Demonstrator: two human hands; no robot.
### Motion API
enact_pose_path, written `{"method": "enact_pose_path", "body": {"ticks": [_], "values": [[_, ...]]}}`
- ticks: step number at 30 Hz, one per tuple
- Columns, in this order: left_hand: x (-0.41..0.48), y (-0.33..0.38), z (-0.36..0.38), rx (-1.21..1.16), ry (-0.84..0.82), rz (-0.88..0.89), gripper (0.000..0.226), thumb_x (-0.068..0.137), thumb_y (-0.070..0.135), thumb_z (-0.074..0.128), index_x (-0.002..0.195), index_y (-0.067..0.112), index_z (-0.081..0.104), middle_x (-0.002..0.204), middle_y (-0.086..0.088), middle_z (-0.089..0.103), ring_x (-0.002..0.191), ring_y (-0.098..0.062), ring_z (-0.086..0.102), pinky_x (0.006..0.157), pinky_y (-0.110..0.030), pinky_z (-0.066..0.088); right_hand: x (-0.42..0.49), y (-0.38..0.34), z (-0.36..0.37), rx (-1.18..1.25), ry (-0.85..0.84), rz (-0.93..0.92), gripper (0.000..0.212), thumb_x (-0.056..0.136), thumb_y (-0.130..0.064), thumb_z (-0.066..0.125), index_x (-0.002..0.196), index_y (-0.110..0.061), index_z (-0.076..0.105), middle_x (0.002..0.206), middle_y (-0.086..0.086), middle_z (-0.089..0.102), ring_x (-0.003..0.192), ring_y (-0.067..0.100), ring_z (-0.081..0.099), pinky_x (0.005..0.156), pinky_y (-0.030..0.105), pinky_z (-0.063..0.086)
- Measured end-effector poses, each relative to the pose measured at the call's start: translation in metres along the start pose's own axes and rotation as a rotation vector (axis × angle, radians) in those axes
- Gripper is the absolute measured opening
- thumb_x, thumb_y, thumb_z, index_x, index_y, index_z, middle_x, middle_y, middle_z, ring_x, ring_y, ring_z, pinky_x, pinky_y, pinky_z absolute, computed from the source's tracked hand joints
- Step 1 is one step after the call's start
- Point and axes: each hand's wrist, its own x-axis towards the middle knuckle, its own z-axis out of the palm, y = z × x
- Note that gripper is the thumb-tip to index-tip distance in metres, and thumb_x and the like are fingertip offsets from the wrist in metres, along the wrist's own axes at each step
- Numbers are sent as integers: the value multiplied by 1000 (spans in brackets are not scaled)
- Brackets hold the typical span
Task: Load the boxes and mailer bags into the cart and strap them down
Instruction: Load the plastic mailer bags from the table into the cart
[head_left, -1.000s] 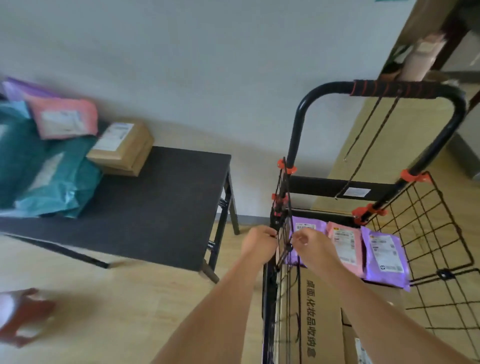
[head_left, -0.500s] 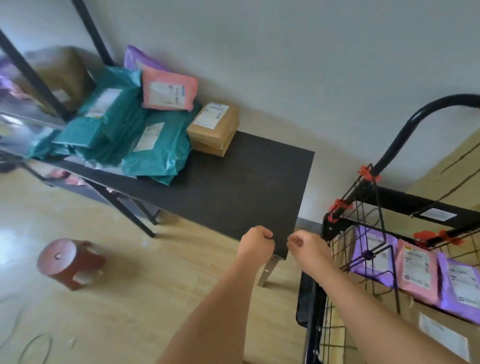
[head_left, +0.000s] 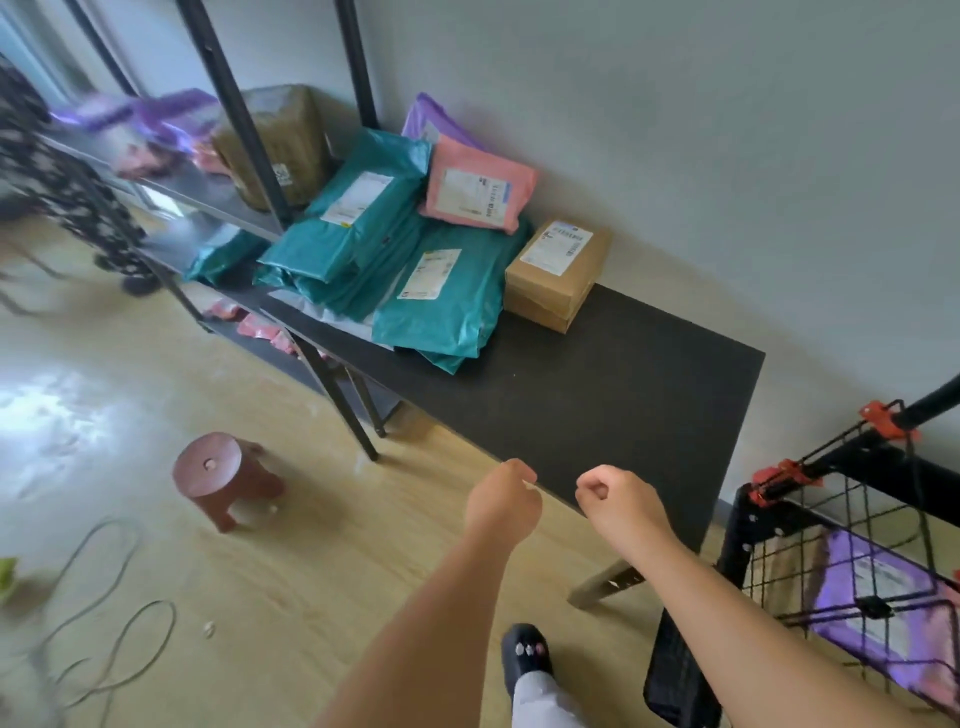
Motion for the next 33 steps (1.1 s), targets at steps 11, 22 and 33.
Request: {"method": "enact_pose_path", "body": {"ticks": [11, 22, 33], "values": [[99, 19, -86, 86, 120, 14, 33, 94, 16, 48, 123, 28, 60, 117, 3, 63, 99, -16, 61, 78, -27, 51, 105, -90, -6, 23, 16, -106, 20, 97, -29, 57, 116, -28, 63, 105, -9, 63, 88, 8, 59, 67, 23, 46], [198, 73, -168, 25, 245, 38, 28, 95, 19, 42, 109, 28, 64, 105, 2, 66, 83, -18, 64, 70, -32, 53, 214, -178, -46, 137, 71, -219, 13, 98, -24, 55, 103, -28, 66, 90, -15, 62, 89, 10, 62, 76, 29, 51], [280, 95, -220, -161, 231, -17, 39, 87, 11, 42, 114, 27, 63, 108, 8, 66, 76, -10, 56, 51, -21, 35, 274, -233, -73, 173, 214, -208, 19, 97, -20, 55, 112, -24, 66, 95, -14, 62, 83, 3, 59, 72, 22, 49]]}}
